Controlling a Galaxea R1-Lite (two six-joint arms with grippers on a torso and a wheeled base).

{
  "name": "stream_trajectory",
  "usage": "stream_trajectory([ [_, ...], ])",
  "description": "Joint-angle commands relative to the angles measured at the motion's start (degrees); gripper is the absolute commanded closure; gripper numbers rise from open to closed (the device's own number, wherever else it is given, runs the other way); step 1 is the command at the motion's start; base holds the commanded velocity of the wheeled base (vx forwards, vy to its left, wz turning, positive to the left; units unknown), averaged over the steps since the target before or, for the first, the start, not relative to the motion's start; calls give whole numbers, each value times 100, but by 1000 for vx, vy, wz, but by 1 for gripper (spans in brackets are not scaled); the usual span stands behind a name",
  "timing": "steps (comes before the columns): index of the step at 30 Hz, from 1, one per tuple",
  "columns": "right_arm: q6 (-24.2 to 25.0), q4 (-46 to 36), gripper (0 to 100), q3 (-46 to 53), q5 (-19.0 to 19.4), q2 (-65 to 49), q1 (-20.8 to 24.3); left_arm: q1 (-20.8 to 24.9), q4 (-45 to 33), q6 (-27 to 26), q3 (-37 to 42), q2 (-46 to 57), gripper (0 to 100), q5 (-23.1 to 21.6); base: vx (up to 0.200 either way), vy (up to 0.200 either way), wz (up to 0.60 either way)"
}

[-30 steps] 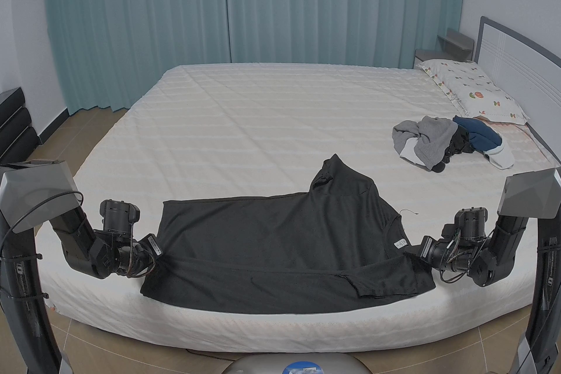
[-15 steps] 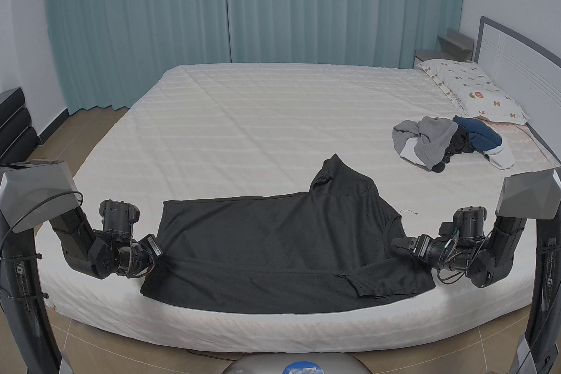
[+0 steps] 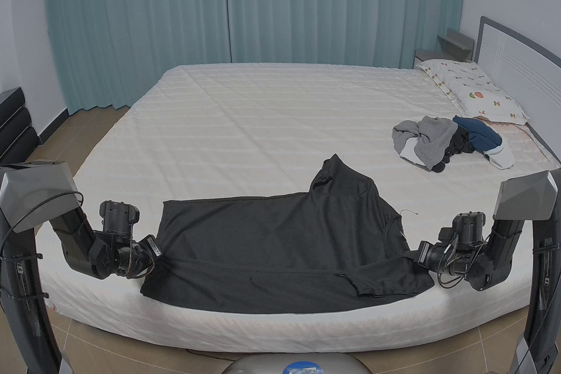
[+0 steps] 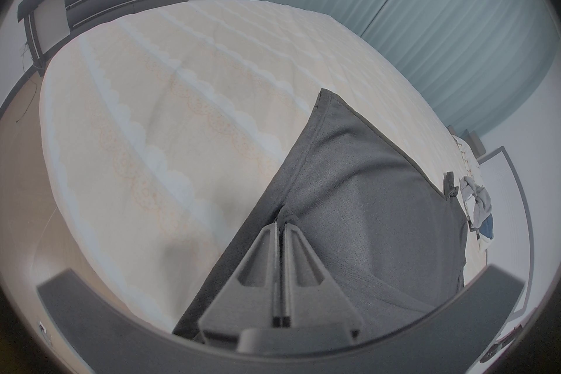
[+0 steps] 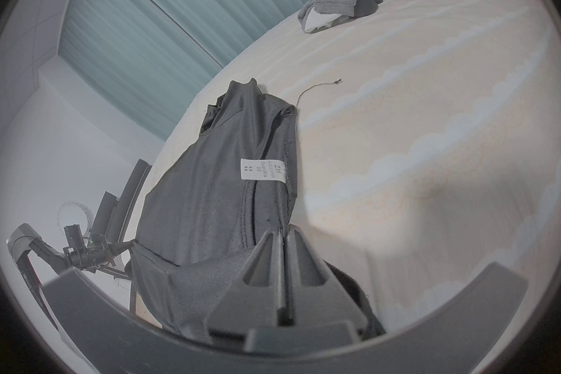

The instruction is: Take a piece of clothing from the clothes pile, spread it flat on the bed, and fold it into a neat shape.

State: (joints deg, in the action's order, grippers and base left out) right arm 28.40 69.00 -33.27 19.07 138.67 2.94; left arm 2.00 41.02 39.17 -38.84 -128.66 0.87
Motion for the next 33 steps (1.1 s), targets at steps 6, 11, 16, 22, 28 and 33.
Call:
stream_trajectory([
  [6, -2, 26, 100, -22, -131, -6, -74, -68, 2, 3, -1, 16, 100, 1, 0, 0, 0],
  [11, 42, 448, 100, 22, -166, 64, -83, -156, 2, -6, 34, 51, 100, 1, 0, 0, 0],
  [16, 60, 509, 100, 48, -158, 55, -83, -165, -6, 3, 43, 60, 100, 1, 0, 0, 0],
  [22, 69, 509, 0, 84, -158, 64, -83, -156, -6, 12, 52, 51, 100, 1, 0, 0, 0],
  [28, 280, 536, 0, 189, -158, -77, -83, -138, 2, 38, 34, 69, 0, 1, 0, 0, 0],
  [33, 842, 799, 0, 796, -316, -850, -109, -209, 29, 65, 61, 421, 0, 1, 0, 0, 0],
])
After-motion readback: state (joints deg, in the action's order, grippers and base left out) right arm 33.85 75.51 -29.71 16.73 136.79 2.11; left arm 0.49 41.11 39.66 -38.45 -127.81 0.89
